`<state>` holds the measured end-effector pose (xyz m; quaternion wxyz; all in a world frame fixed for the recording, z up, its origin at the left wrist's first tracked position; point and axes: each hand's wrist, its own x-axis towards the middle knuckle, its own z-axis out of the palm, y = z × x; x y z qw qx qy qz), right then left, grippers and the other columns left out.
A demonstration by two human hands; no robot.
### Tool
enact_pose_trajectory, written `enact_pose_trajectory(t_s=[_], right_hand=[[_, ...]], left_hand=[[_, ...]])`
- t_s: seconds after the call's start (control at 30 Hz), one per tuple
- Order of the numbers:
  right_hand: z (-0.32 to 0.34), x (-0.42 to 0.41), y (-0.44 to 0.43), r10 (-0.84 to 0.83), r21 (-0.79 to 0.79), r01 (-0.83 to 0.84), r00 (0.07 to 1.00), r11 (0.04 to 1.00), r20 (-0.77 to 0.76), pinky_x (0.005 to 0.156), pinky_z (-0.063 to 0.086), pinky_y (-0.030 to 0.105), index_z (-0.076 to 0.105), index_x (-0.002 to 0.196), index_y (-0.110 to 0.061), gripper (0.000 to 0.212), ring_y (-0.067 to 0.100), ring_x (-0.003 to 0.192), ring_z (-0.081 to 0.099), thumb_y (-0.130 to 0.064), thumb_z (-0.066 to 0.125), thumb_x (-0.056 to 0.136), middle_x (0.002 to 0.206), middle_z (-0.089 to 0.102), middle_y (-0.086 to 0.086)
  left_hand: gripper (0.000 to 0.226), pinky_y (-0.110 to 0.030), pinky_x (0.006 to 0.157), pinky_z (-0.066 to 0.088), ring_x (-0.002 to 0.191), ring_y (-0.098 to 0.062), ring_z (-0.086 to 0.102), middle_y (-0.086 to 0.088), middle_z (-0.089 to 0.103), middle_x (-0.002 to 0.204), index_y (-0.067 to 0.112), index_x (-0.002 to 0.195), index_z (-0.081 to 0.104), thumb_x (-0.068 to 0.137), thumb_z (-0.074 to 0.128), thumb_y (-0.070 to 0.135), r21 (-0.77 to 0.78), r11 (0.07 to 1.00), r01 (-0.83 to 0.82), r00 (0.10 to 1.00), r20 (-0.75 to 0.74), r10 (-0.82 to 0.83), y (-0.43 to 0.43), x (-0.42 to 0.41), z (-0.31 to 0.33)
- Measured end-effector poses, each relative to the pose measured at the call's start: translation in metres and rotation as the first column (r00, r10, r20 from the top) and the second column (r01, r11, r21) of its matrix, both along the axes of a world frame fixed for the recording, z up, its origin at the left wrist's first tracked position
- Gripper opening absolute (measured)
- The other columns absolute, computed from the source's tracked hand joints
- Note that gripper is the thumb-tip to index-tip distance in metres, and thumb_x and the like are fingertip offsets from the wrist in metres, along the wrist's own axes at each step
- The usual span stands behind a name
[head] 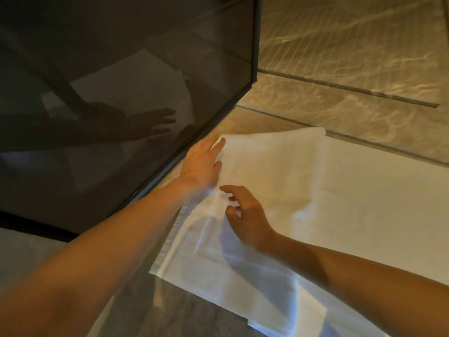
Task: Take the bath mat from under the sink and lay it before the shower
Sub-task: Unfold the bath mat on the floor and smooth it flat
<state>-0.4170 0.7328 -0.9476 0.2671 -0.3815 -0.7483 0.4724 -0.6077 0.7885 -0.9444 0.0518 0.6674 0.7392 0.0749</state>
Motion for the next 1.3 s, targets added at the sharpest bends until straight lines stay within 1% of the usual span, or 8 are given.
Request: enact_pose_trajectory(t_s=[0.07, 0.2, 0.3, 0.43, 0.57, 0.73, 1.07, 1.3], right_hand=[[0.000, 0.026, 0.022, -0.092, 0.163, 0.080, 0.993, 0.983, 0.069, 0.099, 0.043, 0.031, 0.055, 0.130, -0.010, 0.043, 0.023, 0.116, 0.052, 0.000, 0.046, 0.089, 0.129, 0.055, 0.009], [-0.004, 0.093, 0.058, -0.334, 0.275, 0.286, 0.931, 0.918, 0.148, 0.100, 0.031, 0.019, 0.047, 0.135, -0.016, 0.039, 0.017, 0.122, 0.045, -0.008, 0.044, 0.097, 0.135, 0.050, 0.005], [-0.012, 0.153, 0.073, -0.454, 0.319, 0.367, 0.851, 0.874, 0.265, 0.106, 0.031, 0.024, 0.043, 0.140, -0.014, 0.041, 0.021, 0.128, 0.041, -0.012, 0.043, 0.098, 0.141, 0.047, 0.007], [-0.026, 0.222, 0.071, -0.466, 0.415, 0.258, 0.696, 0.872, 0.547, 0.115, 0.029, 0.043, 0.036, 0.148, -0.009, 0.050, 0.030, 0.139, 0.034, -0.025, 0.036, 0.101, 0.152, 0.039, 0.014], [-0.046, 0.261, 0.058, -0.432, 0.401, 0.186, 0.564, 0.897, 0.704, 0.120, 0.016, 0.045, 0.023, 0.154, -0.023, 0.053, 0.024, 0.148, 0.016, -0.035, 0.023, 0.101, 0.161, 0.022, 0.003], [-0.058, 0.279, 0.055, -0.426, 0.374, 0.212, 0.556, 0.903, 0.713, 0.121, 0.005, 0.039, 0.014, 0.154, -0.031, 0.053, 0.017, 0.150, 0.006, -0.036, 0.021, 0.102, 0.162, 0.015, -0.004], [-0.059, 0.346, 0.045, -0.462, 0.392, 0.248, 0.550, 0.886, 0.696, 0.121, 0.005, 0.038, 0.016, 0.154, -0.031, 0.053, 0.016, 0.150, 0.007, -0.034, 0.024, 0.101, 0.162, 0.017, -0.004], [-0.055, 0.417, 0.032, -0.486, 0.395, 0.283, 0.523, 0.874, 0.700, 0.121, 0.009, 0.040, 0.019, 0.154, -0.030, 0.052, 0.017, 0.149, 0.009, -0.033, 0.024, 0.102, 0.161, 0.019, -0.003]], left_hand=[[0.057, -0.042, 0.120, 0.007, 0.148, -0.023, 0.007, 0.000, 0.011, 0.162, 0.022, 0.154, 0.015, 0.101, 0.036, 0.033, 0.025, 0.994, 0.106, 0.994, -0.035, -0.106, -0.002, 0.027, 0.002], [0.057, -0.039, 0.120, -0.003, 0.149, -0.018, -0.003, 0.003, 0.003, 0.163, 0.021, 0.154, 0.009, 0.102, 0.024, 0.039, -0.005, 0.968, 0.249, 0.968, -0.032, -0.249, -0.009, 0.096, -0.002], [0.058, -0.037, 0.118, -0.005, 0.149, -0.019, 0.002, -0.001, 0.008, 0.162, 0.016, 0.154, 0.013, 0.102, 0.026, 0.038, 0.046, 0.929, 0.367, 0.930, -0.026, -0.367, -0.010, 0.150, -0.005], [0.061, -0.039, 0.118, -0.007, 0.149, -0.025, 0.008, -0.009, 0.014, 0.161, 0.008, 0.152, 0.016, 0.100, 0.027, 0.038, 0.058, 0.847, 0.529, 0.847, -0.099, -0.522, -0.012, 0.227, -0.021], [0.064, -0.043, 0.115, -0.011, 0.148, -0.034, 0.008, -0.020, 0.012, 0.159, 0.001, 0.151, 0.018, 0.099, 0.024, 0.039, -0.049, 0.809, 0.586, 0.800, -0.127, -0.587, -0.021, 0.276, -0.048], [0.062, -0.046, 0.120, 0.010, 0.146, -0.034, 0.018, -0.020, 0.024, 0.156, 0.002, 0.148, 0.031, 0.098, 0.027, 0.038, 0.010, 0.827, 0.563, 0.827, 0.001, -0.563, -0.029, 0.291, -0.065], [0.059, -0.050, 0.116, 0.023, 0.143, -0.037, 0.026, -0.023, 0.031, 0.152, -0.002, 0.144, 0.038, 0.098, 0.033, 0.034, 0.054, 0.790, 0.610, 0.787, 0.074, -0.613, -0.034, 0.356, -0.068], [0.063, -0.045, 0.120, 0.005, 0.148, -0.033, 0.005, -0.020, 0.009, 0.159, 0.002, 0.152, 0.016, 0.099, 0.022, 0.037, 0.009, 0.786, 0.619, 0.783, 0.075, -0.617, -0.039, 0.429, -0.069]])
